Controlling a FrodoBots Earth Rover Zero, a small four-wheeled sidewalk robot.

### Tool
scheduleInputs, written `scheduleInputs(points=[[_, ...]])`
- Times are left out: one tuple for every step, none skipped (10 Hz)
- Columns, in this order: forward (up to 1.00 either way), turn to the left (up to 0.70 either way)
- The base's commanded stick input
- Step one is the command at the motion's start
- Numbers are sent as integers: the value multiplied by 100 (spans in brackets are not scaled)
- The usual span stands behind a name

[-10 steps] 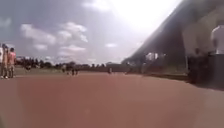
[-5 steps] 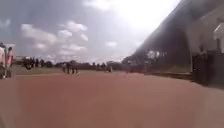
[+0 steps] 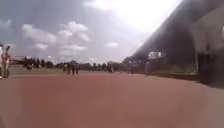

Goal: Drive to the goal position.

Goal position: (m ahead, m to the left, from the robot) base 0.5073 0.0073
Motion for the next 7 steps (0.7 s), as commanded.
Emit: scheduleInputs(points=[[70, 0], [70, 0], [70, 0], [70, 0], [70, 0], [70, 0], [70, 0]])
